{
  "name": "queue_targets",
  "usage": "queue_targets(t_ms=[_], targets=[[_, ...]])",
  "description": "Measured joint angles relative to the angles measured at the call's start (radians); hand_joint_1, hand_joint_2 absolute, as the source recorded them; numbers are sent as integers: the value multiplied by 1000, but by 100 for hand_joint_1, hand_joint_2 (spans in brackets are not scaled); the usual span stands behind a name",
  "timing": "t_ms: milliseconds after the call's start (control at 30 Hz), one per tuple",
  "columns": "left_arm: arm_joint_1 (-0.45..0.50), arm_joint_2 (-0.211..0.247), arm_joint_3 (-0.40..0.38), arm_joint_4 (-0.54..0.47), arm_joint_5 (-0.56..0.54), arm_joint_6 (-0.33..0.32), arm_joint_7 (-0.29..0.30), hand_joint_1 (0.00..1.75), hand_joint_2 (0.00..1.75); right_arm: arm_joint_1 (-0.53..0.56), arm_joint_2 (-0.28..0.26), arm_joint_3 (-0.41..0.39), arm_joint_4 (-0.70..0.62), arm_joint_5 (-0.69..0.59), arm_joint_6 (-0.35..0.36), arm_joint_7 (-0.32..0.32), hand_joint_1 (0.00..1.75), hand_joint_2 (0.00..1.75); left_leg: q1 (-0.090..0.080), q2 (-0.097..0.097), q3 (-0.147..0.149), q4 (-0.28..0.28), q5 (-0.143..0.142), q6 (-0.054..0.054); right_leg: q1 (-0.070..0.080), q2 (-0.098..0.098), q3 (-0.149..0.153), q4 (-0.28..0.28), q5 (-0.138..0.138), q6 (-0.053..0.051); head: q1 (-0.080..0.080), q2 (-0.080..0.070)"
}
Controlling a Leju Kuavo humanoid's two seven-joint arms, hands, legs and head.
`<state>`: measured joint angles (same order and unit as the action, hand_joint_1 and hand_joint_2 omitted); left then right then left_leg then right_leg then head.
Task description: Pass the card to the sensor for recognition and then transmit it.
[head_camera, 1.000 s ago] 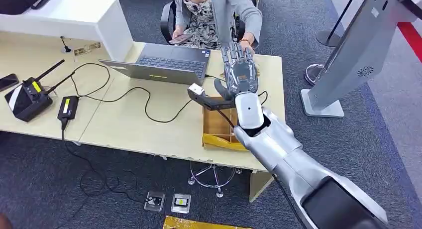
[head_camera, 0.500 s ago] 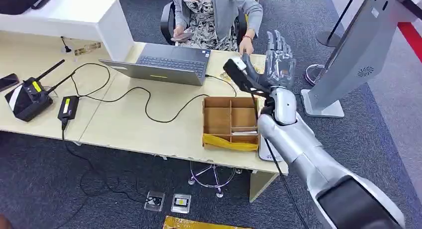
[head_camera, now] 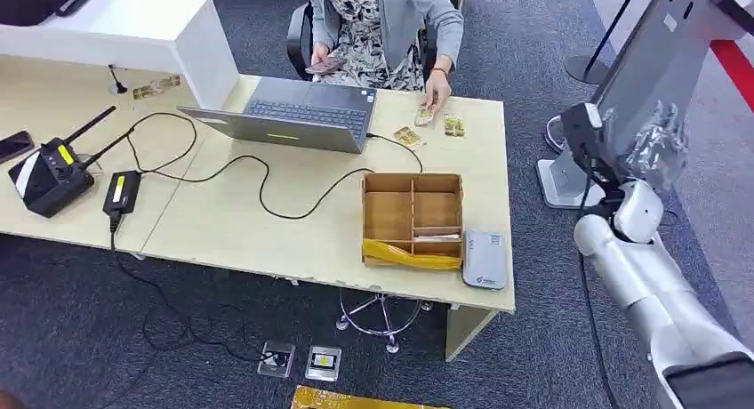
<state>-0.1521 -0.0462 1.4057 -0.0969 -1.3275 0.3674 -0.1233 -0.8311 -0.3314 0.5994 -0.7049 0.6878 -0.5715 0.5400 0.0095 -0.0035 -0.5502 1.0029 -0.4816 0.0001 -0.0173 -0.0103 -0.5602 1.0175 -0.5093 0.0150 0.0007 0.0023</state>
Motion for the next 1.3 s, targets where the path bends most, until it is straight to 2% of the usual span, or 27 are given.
queue_targets(t_ms=[67,133,233,333,433,567,733,800,867,933,967,1033,1233,1300], targets=[[0,0,0,0,6,1,16,0,0,41,-53,-30,-14,-27,17,47,0,0,0,-1,0,0,0,0,0,-1,1,0,0,0,0,0],[1,-2,0,0,20,3,29,0,0,98,-107,-64,-23,-81,21,60,0,0,0,-2,-1,0,-1,1,0,-2,1,0,0,0,0,0],[0,-2,0,0,25,2,40,0,0,171,-164,-104,-24,-141,15,51,0,0,0,-1,0,0,-2,0,0,-2,1,-1,0,0,0,0],[-1,-3,0,0,18,0,61,0,0,266,-222,-144,-18,-213,-26,20,0,0,0,-2,0,0,-3,2,0,-3,2,-1,-1,1,0,0],[0,-3,0,0,13,0,77,0,0,364,-256,-190,9,-327,-82,-38,0,0,0,-3,-1,0,-4,1,0,-5,1,-1,-2,1,0,0],[0,4,0,0,52,-11,74,0,0,496,-265,-280,75,-464,-97,-217,0,0,0,-3,-1,-1,-5,1,0,-5,1,-1,-3,1,-1,0],[-2,11,0,-1,184,-35,22,0,0,600,-219,-410,204,-624,-90,-458,0,0,1,-3,-1,-1,-5,1,1,-5,2,-1,-4,1,0,0],[-2,10,0,-1,217,-41,14,0,0,633,-179,-459,262,-661,-79,-512,0,0,1,-3,-1,-1,-5,1,1,-5,2,-1,-4,1,0,0],[-2,10,0,-1,207,-66,14,0,0,670,-138,-505,307,-791,-46,-563,0,0,1,-3,-1,-1,-5,1,1,-5,2,-1,-4,1,0,0],[-2,8,0,-1,188,-74,14,0,0,696,-82,-596,348,-970,-19,-616,0,0,2,-3,-1,-1,-5,1,1,-5,2,-1,-4,0,0,0],[-2,8,0,-1,187,-69,14,0,0,705,-56,-637,367,-990,-8,-628,0,0,2,-3,-1,-1,-5,0,2,-4,1,-1,-4,0,-1,0],[-2,8,0,-1,189,-54,14,0,0,719,-7,-691,398,-952,16,-626,0,0,2,1,0,-1,-5,0,2,0,1,-1,-4,0,0,0],[-4,3,0,-1,270,-26,-23,0,0,731,101,-769,456,-875,23,-609,0,0,2,2,1,-1,-6,-1,2,2,2,0,-4,0,0,0],[-4,2,0,-1,331,-9,-34,0,0,733,126,-779,468,-854,21,-588,0,0,2,2,1,-1,-6,-1,2,2,2,0,-4,0,0,0]])
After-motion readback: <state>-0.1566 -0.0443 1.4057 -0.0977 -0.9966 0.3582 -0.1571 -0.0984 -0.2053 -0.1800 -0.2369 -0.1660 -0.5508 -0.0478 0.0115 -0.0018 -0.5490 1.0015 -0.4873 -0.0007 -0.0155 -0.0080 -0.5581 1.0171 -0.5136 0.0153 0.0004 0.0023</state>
